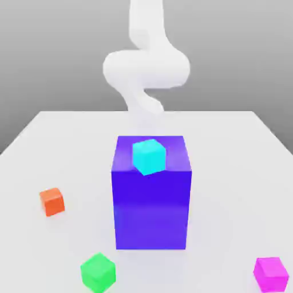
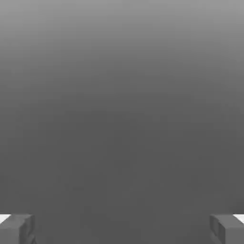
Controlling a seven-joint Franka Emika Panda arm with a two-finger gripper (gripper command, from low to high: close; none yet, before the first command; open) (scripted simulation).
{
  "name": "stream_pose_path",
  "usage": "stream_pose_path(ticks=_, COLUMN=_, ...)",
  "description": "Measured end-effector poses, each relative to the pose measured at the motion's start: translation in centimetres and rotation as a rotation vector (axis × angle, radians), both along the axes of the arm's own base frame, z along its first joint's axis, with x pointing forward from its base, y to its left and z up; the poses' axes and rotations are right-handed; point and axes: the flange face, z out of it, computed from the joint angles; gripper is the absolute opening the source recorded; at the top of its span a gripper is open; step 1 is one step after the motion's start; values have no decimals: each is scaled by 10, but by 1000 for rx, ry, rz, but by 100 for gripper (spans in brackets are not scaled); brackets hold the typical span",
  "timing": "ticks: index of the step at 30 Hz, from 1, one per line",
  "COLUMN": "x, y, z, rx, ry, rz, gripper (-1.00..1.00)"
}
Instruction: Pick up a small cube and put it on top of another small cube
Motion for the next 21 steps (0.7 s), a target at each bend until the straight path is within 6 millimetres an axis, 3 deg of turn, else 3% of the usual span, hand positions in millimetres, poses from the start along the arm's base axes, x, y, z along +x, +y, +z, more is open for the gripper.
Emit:
stream_pose_path(ticks=5, x=58, y=37, z=-70, rx=-43, ry=129, rz=-22, gripper=0)
stream_pose_path(ticks=11, x=107, y=80, z=-164, rx=-78, ry=271, rz=-26, gripper=0)
stream_pose_path(ticks=16, x=129, y=116, z=-248, rx=-89, ry=385, rz=-14, gripper=0)
stream_pose_path(ticks=21, x=131, y=158, z=-332, rx=-83, ry=496, rz=17, gripper=0)
